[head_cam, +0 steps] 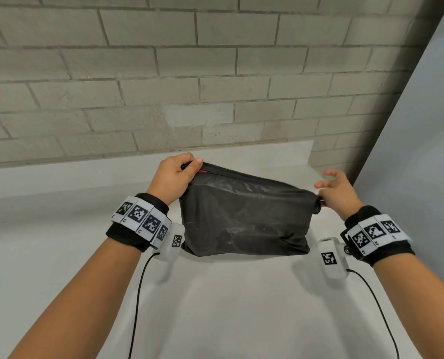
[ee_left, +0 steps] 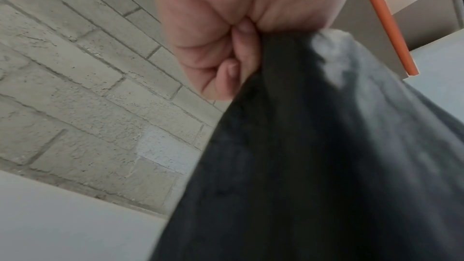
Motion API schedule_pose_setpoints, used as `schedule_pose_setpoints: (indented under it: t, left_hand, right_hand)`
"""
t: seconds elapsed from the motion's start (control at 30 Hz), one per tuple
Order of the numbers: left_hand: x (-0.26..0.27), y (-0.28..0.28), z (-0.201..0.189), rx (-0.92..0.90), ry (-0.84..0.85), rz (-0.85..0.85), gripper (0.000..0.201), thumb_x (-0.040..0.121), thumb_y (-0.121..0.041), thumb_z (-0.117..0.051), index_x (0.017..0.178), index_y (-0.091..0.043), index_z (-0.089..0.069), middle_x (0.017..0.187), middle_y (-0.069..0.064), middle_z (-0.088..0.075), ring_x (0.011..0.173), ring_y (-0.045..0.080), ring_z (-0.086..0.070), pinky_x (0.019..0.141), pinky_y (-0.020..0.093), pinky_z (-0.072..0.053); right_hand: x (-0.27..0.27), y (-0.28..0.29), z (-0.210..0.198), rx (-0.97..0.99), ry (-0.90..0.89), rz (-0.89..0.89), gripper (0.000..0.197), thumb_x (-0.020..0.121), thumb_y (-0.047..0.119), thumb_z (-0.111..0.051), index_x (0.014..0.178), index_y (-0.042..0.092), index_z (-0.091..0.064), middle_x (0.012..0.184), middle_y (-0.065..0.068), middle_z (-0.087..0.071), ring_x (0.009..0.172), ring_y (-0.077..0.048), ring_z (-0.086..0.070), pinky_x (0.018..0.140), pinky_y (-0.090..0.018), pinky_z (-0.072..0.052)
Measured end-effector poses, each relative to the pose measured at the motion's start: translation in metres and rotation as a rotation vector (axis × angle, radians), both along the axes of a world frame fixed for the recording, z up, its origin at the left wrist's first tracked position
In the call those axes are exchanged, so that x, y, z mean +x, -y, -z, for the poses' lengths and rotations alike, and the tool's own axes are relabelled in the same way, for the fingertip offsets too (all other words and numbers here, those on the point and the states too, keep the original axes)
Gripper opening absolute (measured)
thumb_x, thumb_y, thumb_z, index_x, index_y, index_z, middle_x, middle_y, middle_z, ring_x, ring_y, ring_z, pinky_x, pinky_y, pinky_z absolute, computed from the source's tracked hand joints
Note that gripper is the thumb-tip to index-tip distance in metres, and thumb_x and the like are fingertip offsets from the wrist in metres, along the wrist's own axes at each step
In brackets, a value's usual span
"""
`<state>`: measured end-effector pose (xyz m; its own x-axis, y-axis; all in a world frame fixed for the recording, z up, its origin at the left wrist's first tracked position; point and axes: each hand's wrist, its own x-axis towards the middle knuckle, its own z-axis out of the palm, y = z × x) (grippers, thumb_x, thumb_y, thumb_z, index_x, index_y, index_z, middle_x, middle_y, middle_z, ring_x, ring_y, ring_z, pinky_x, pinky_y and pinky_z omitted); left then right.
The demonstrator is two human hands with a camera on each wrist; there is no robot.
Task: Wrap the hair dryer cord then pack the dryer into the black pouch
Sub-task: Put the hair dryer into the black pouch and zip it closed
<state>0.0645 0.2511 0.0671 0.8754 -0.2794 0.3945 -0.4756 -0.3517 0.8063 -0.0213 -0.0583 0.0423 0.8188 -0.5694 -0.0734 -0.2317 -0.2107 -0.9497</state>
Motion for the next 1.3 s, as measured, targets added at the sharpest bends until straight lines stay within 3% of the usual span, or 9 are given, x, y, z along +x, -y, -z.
schedule_pose_setpoints:
  t: [0.17,0.27,0.33,0.43,0.57,0.8,1.0,1.13,1.3]
  left_hand:
    - [-0.003,0.0,-0.001,-0.01,-0.003,0.005,0.035,0.092,-0.026,-0.049,0.058,-0.018,-0.049,0.053,0.0,-0.041,0.053,0.013,-0.04,0.053,0.022,-0.034]
    - [-0.003,-0.001,-0.001,-0.001,0.0,0.005,0.035,0.092,-0.027,-0.049,0.058,-0.018,-0.049,0.053,-0.001,-0.041,0.052,0.01,-0.04,0.053,0.021,-0.034]
    - [-0.003,-0.002,-0.002,0.008,-0.01,0.011,0.033,0.092,-0.028,-0.049,0.061,-0.015,-0.052,0.054,0.0,-0.044,0.053,0.009,-0.042,0.054,0.02,-0.035]
    - [-0.005,-0.004,-0.005,0.048,-0.026,0.017,0.03,0.092,-0.031,-0.048,0.064,-0.02,-0.054,0.059,-0.004,-0.05,0.056,0.005,-0.047,0.055,0.016,-0.037]
    - [-0.008,-0.015,-0.007,0.007,-0.159,0.112,0.017,0.091,-0.031,-0.047,0.076,-0.025,-0.053,0.071,-0.008,-0.052,0.062,0.002,-0.049,0.057,0.014,-0.038]
    - [-0.008,-0.021,0.003,-0.071,-0.077,0.175,0.02,0.09,-0.008,-0.05,0.076,-0.021,-0.052,0.062,-0.007,-0.051,0.051,0.002,-0.043,0.05,0.016,-0.038]
    - [-0.013,-0.019,0.002,-0.247,-0.113,0.153,0.017,0.082,-0.001,-0.06,0.077,-0.017,-0.061,0.062,-0.015,-0.062,0.048,0.001,-0.049,0.045,0.013,-0.04]
    - [-0.018,-0.027,0.003,-0.255,-0.183,0.199,0.02,0.084,0.005,-0.053,0.097,-0.009,-0.058,0.086,0.003,-0.059,0.054,0.003,-0.058,0.054,0.016,-0.051]
    - [-0.019,-0.034,0.01,-0.32,-0.133,0.064,0.025,0.085,0.003,-0.054,0.098,-0.016,-0.063,0.073,-0.004,-0.067,0.058,0.003,-0.062,0.062,0.017,-0.055]
  right_hand:
    - [-0.001,-0.031,-0.019,-0.646,0.161,-0.012,0.033,0.085,0.002,-0.049,0.117,0.01,-0.054,0.129,-0.014,-0.05,0.119,-0.03,-0.046,0.095,-0.031,-0.036]
    - [0.003,-0.077,-0.041,-0.688,0.279,-0.373,0.031,0.092,0.019,-0.048,0.123,0.016,-0.052,0.131,-0.005,-0.053,0.122,-0.018,-0.046,0.101,-0.02,-0.029]
    - [0.01,-0.102,-0.048,-0.788,0.038,-0.682,0.046,0.093,0.032,-0.047,0.136,0.02,-0.038,0.139,-0.003,-0.047,0.128,-0.02,-0.043,0.111,-0.03,-0.027]
    - [0.018,-0.12,-0.05,-0.826,-0.225,-0.864,0.04,0.091,0.032,-0.051,0.128,0.018,-0.047,0.125,-0.008,-0.056,0.116,-0.026,-0.052,0.097,-0.031,-0.04]
    - [0.019,-0.118,-0.051,-0.857,0.047,-0.648,0.022,0.095,0.019,-0.043,0.095,0.005,-0.06,0.093,-0.01,-0.059,0.087,-0.024,-0.054,0.079,-0.032,-0.042]
    - [0.017,-0.124,-0.046,-0.945,0.171,-0.487,0.025,0.091,0.009,-0.042,0.107,0.009,-0.061,0.107,-0.012,-0.061,0.101,-0.028,-0.054,0.093,-0.04,-0.043]
    - [0.015,-0.171,-0.053,-0.894,0.324,-0.655,0.038,0.093,0.023,-0.046,0.13,0.015,-0.049,0.133,-0.005,-0.054,0.124,-0.021,-0.047,0.105,-0.026,-0.031]
    - [0.028,-0.185,-0.051,-0.762,0.285,-0.652,0.031,0.092,0.02,-0.051,0.12,0.01,-0.057,0.12,-0.01,-0.061,0.112,-0.021,-0.054,0.094,-0.02,-0.036]
    - [0.03,-0.19,-0.048,-0.685,0.348,-0.578,0.015,0.088,0.007,-0.052,0.099,0.007,-0.062,0.102,-0.011,-0.061,0.089,-0.014,-0.052,0.075,-0.009,-0.031]
